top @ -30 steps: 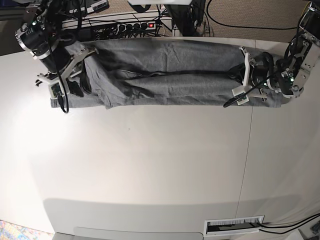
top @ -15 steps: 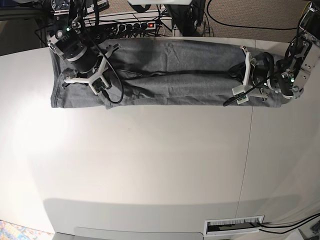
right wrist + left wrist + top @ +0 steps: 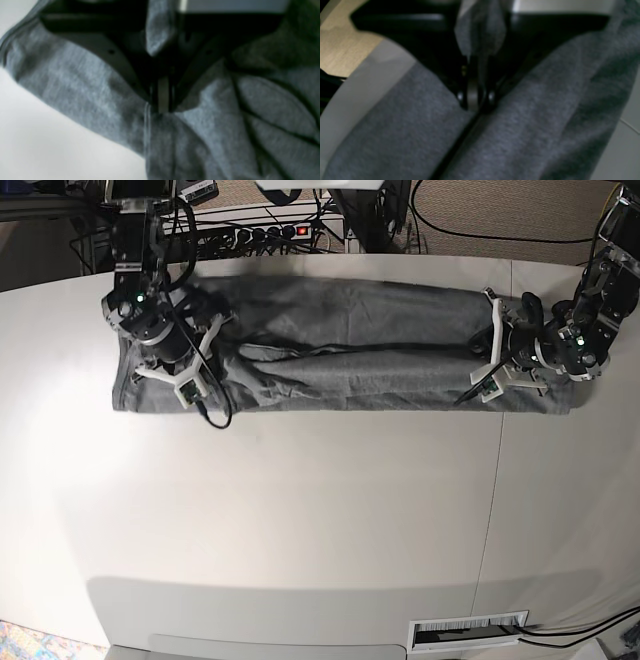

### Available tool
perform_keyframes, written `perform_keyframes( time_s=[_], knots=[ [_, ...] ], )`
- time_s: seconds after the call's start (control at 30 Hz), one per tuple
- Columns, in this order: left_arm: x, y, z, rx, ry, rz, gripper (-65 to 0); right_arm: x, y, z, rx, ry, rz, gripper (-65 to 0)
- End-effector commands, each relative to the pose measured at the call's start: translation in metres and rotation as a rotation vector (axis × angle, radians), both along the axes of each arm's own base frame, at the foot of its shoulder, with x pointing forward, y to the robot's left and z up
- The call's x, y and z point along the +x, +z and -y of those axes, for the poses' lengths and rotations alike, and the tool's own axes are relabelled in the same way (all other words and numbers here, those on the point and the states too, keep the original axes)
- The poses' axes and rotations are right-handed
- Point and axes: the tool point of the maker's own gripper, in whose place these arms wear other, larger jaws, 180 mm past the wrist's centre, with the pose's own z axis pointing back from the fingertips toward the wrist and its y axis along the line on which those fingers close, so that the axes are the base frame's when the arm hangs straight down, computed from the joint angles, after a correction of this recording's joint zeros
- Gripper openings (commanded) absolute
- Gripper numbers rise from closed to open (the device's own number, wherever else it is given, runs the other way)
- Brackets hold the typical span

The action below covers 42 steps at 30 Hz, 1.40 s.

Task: Fold the T-shirt properly
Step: 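Pull the strip end with the right gripper and straighten the strip, then release the left gripper and regrasp the strip's other end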

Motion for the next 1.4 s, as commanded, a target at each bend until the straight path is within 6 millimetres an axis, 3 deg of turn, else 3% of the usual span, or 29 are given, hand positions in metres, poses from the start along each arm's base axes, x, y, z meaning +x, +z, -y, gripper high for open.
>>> perform_keyframes(
  time_s=[0.0,0.27,0.5,0.63,0.77,0.97,1.23,1.37],
  knots=[
    [0.002,0.0,-0.015,0.057,0.012,-0.003,-56.7,-0.005,-0.012,0.014,-0.061,-0.017,-0.058,-65.0],
    [0.009,0.013,-0.002,0.044,-0.036,0.064,-56.7,0.031,-0.013,0.023,-0.041,-0.051,-0.049,-65.0],
    [0.041,0.066,0.006,0.11,-0.051,0.298,-56.7,0.034,-0.012,0.025,-0.052,-0.055,-0.055,-65.0],
    [0.062,0.081,-0.022,0.14,0.077,0.36,-52.3,0.033,-0.013,0.035,-0.109,-0.055,-0.062,-65.0],
    [0.084,0.089,-0.071,0.139,0.303,0.365,-44.1,0.033,-0.011,0.047,-0.141,-0.056,-0.061,-65.0],
    [0.084,0.084,-0.138,-0.027,0.613,0.212,-43.4,0.033,-0.007,0.058,-0.168,-0.057,-0.058,-65.0],
    [0.056,0.08,-0.142,-0.5,0.667,-0.028,-43.4,0.035,-0.006,0.058,-0.156,-0.055,-0.049,-65.0],
    [0.045,0.07,-0.148,-0.609,0.693,-0.078,-35.5,0.035,-0.006,0.058,-0.156,-0.056,-0.05,-65.0]
  ],
)
